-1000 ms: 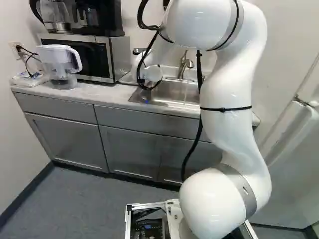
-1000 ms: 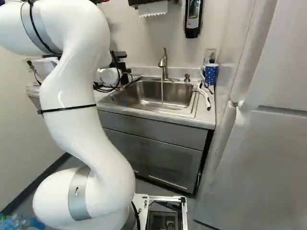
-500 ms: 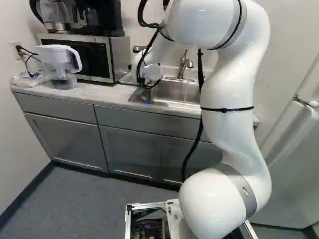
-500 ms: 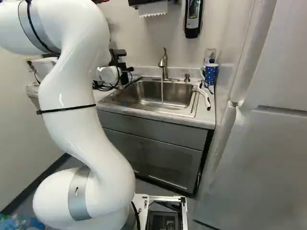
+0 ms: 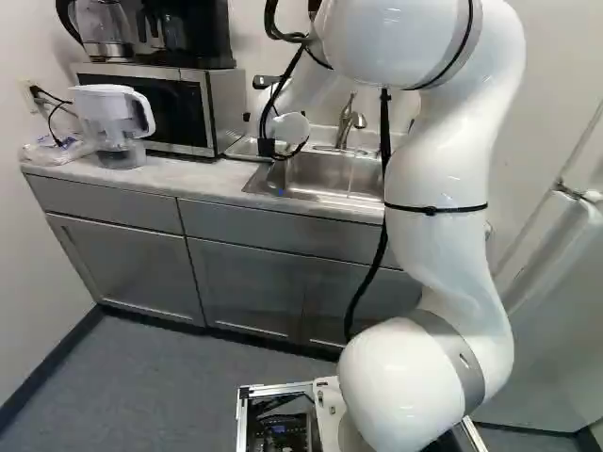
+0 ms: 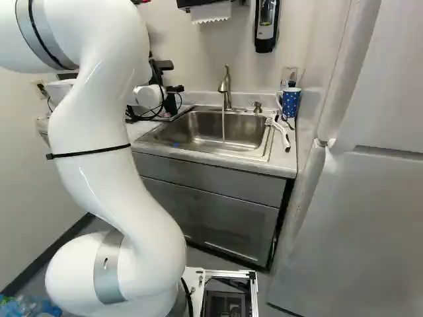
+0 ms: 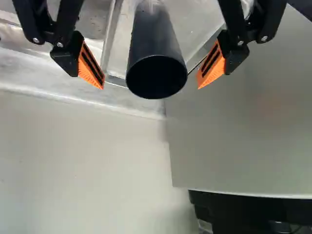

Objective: Rinse the cup and place it in the tray

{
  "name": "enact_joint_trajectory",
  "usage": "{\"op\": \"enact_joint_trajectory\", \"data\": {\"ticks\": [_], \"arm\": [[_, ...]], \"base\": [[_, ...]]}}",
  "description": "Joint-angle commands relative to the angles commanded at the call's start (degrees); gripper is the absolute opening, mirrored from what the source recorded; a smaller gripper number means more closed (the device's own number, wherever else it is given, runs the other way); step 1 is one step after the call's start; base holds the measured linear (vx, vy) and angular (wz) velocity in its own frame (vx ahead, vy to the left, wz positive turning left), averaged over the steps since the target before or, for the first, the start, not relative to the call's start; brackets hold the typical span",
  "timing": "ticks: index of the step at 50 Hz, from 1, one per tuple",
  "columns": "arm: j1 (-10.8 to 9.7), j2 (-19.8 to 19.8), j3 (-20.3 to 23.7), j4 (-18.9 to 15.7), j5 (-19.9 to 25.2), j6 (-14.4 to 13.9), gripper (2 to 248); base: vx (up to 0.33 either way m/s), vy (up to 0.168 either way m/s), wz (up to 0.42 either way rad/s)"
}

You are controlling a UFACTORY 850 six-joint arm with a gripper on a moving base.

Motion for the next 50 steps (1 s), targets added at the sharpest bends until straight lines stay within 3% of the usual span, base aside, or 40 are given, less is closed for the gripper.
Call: {"op": "enact_joint_trajectory", "data": {"ticks": [50], "arm": [[-5.8,9.7,5.2,0.0,-2.5,0.0,247]], "base": [[0.000,0.000,0.000]]}}
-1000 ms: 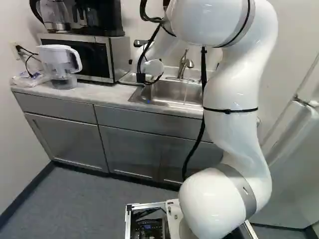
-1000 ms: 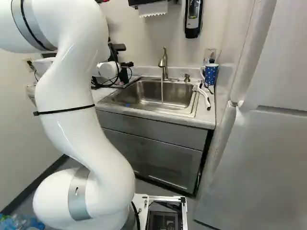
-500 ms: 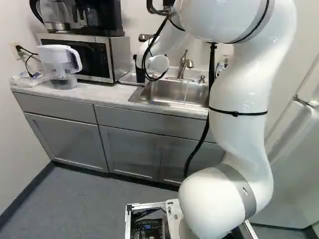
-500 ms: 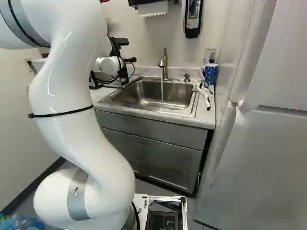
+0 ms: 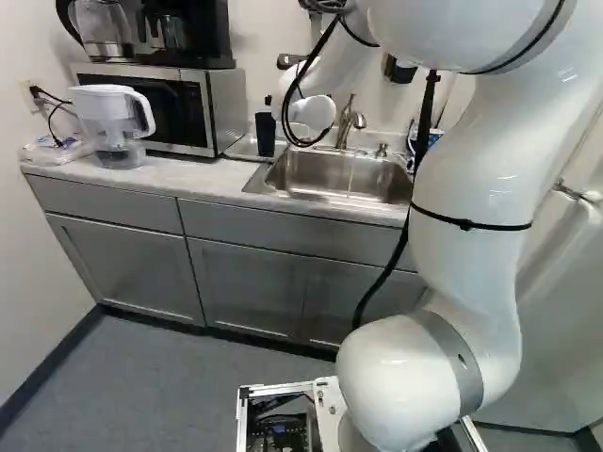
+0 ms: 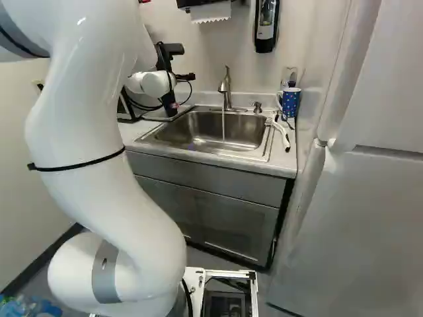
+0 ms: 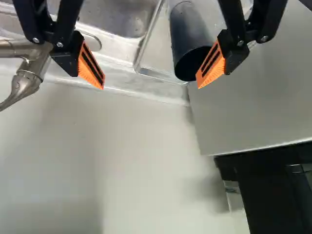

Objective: Rinse the cup and place it in the tray

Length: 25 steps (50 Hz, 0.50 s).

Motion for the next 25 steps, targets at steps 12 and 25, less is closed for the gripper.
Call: {"op": "enact_joint_trajectory", "data": {"ticks": [12,25], "arm": [[-1.7,1.6,0.4,0.0,-0.9,0.0,247],[-3.7,2.6,-0.2,0.0,-2.3,0.0,247]], "base": [[0.000,0.000,0.000],[0.000,0.000,0.000]]}}
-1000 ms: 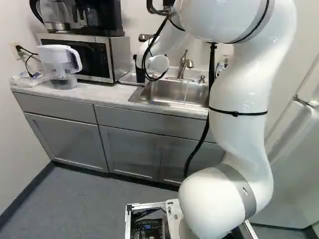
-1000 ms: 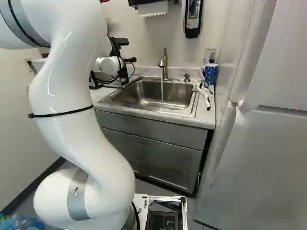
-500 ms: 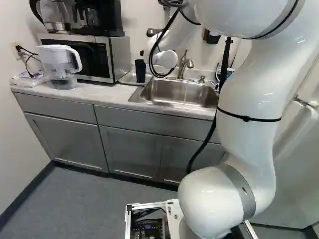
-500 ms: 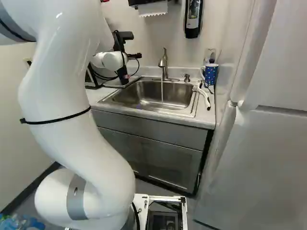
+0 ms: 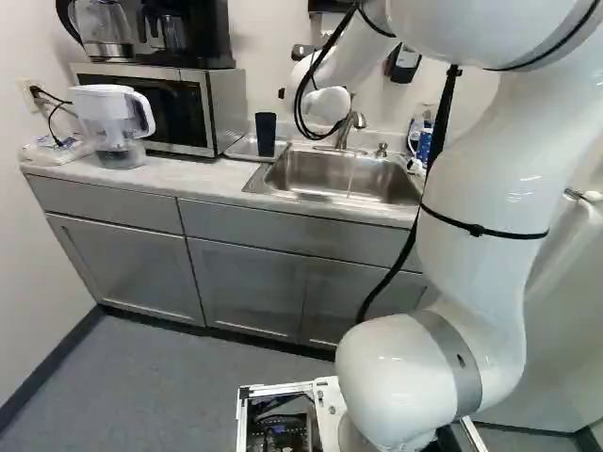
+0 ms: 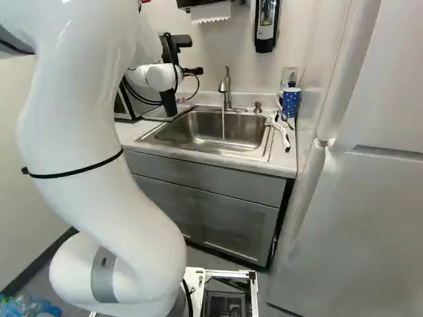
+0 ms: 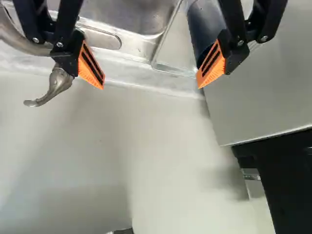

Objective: Rinse the cup and place it in the tray

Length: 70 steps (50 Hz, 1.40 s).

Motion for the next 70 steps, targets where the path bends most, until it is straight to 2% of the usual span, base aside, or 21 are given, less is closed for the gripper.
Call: {"op": "enact_joint_trajectory", "data": {"ticks": [24,70], "arm": [[-3.6,0.2,-2.7,0.0,-3.4,0.0,247],[-8.7,-6.0,-15.0,0.0,-12.0,0.0,247]], "base": [[0.000,0.000,0.000],[0.000,0.000,0.000]]}}
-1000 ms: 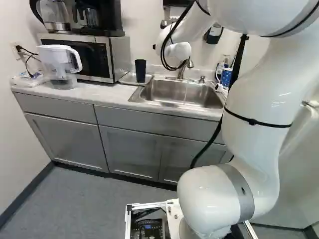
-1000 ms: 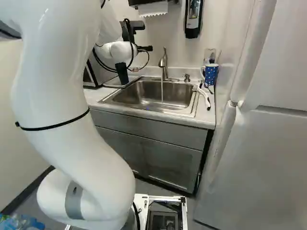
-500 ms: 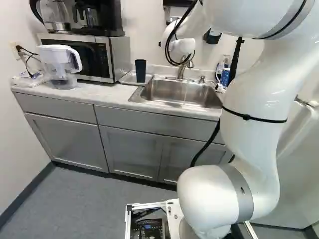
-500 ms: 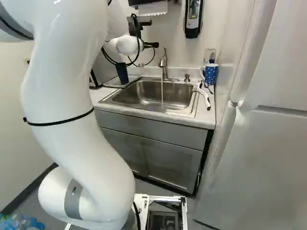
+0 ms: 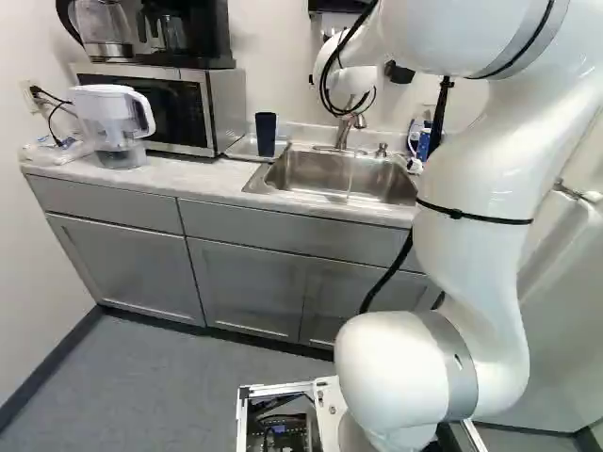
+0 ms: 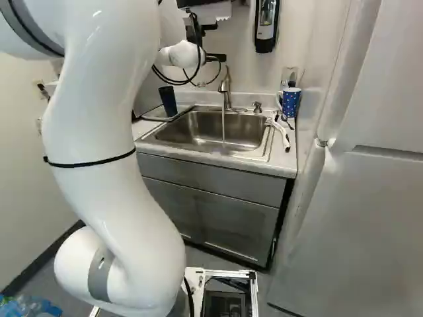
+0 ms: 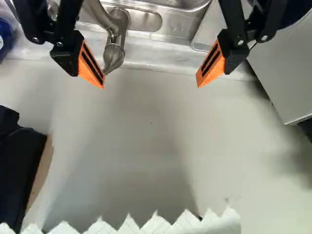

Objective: Rinse the cup and place it in the tray

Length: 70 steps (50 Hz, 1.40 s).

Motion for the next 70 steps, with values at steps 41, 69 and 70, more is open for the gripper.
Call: {"op": "enact_joint_trajectory", "data": {"ticks": [41,69,70], "arm": [[-0.5,-5.5,-10.1,0.0,-9.0,0.0,247],[-1.2,-5.7,-10.2,0.0,-13.2,0.0,247],[-1.2,-5.7,-10.2,0.0,-13.5,0.0,247]], "base": [[0.000,0.000,0.000],[0.000,0.000,0.000],[0.000,0.000,0.000]]}}
